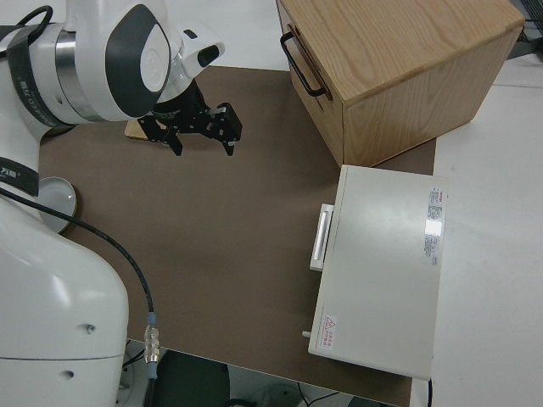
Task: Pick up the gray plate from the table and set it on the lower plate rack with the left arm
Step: 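Move the left gripper toward the gray plate's edge nearest the rack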
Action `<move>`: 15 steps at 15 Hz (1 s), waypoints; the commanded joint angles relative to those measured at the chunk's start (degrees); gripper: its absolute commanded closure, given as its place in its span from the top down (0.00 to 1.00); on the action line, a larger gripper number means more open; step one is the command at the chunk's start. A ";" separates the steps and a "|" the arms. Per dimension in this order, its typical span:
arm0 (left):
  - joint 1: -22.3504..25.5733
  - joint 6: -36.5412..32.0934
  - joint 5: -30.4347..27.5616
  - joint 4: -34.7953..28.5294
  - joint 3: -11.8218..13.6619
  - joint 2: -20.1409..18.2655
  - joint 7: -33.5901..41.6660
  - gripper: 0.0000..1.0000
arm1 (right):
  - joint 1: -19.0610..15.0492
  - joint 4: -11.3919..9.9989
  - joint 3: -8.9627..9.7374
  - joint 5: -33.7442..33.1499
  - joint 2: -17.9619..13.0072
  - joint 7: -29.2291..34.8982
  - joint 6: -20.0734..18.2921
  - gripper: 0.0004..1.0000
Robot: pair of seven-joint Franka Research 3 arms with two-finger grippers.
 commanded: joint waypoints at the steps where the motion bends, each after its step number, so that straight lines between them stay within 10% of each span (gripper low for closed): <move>1: 0.18 0.87 -0.12 0.09 0.49 0.49 -0.52 0.00 | -1.47 0.55 1.34 -0.38 -0.14 0.73 -0.82 0.98; 15: 0.18 -15.38 -0.12 13.89 3.74 -0.39 0.45 0.00 | -1.47 0.55 1.34 -0.38 -0.14 0.73 -0.82 0.98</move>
